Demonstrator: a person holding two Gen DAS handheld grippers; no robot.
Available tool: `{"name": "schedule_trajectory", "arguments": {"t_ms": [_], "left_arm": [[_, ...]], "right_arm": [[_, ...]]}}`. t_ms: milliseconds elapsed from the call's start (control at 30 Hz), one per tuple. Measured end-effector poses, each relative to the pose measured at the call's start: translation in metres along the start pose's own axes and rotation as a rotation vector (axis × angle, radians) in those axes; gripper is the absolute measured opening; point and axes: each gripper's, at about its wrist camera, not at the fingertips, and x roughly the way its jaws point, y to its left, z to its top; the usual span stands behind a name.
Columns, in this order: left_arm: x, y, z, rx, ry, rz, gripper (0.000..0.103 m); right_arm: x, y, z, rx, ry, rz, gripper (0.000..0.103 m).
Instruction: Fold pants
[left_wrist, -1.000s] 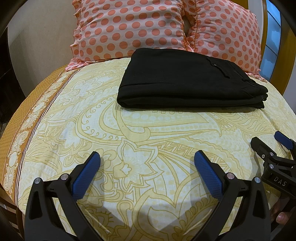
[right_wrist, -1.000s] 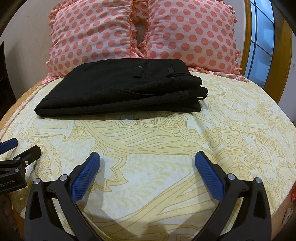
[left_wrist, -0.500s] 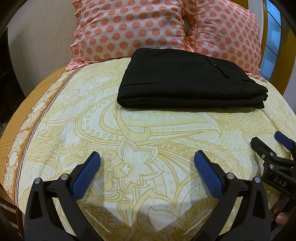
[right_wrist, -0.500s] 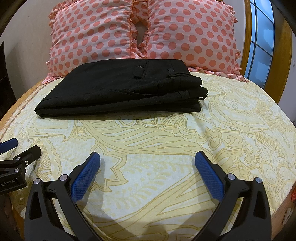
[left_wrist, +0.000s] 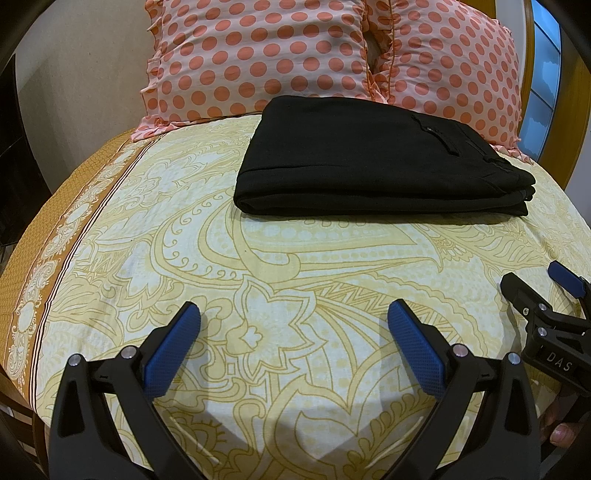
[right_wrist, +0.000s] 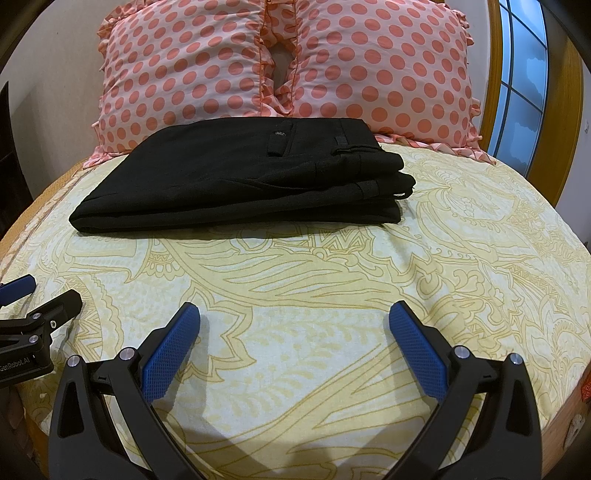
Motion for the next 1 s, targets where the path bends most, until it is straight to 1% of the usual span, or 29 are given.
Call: {"name": "schedule_trajectory", "arguments": {"t_ms": [500, 1000], "left_arm": [[0.0008, -0.0002, 0.0014, -0.003, 0.012, -0.003, 0.101], [0.0009, -0.0007, 0.0013, -0.004, 0.004, -0.002, 0.101]], "right_arm": [[0.0000, 0.0002, -0.0001, 0.001, 0.000, -0.001, 0.102], [0.0000, 0.0006, -0.0004, 0.002, -0.001, -0.002, 0.102]]}}
